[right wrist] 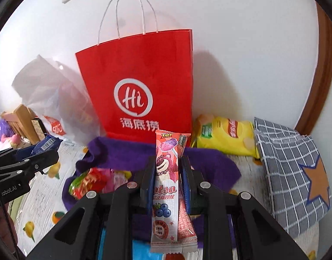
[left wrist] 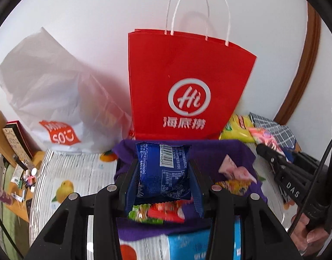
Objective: Organize snacks
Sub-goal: 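Carry the blue packet with the left tool while the right tool carries the pink candy bar to the towel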
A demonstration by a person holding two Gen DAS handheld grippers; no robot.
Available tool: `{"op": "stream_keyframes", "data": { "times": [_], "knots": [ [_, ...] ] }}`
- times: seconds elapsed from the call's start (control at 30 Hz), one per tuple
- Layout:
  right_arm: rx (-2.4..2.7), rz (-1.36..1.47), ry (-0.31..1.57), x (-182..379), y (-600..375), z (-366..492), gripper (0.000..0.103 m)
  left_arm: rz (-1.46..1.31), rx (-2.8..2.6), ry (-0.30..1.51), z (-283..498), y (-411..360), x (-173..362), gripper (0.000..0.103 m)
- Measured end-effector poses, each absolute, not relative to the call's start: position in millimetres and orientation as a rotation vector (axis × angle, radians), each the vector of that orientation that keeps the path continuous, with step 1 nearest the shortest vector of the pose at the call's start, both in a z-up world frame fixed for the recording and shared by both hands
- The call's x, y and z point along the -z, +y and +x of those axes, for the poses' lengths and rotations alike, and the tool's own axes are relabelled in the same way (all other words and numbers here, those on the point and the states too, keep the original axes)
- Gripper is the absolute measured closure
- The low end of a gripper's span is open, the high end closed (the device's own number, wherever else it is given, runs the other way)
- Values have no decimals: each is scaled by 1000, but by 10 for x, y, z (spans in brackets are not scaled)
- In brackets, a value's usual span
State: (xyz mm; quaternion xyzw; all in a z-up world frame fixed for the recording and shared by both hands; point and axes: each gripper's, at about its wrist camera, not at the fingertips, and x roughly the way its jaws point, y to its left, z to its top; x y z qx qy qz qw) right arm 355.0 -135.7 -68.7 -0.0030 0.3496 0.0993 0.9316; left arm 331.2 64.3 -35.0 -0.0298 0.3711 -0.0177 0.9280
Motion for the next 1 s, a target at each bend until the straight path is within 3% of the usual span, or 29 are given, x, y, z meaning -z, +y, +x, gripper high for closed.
{"op": "stream_keyframes", "data": {
  "times": [0.5, 1.0],
  "knots": [
    [-173, -12, 827, 1132, -1522, 3934, 81, -113, -23, 813, 3577, 918, 560, 62],
    [-129, -43, 859, 1187, -1711, 4018, 80, -116, -18, 836, 3608, 925, 639, 62]
  ]
}}
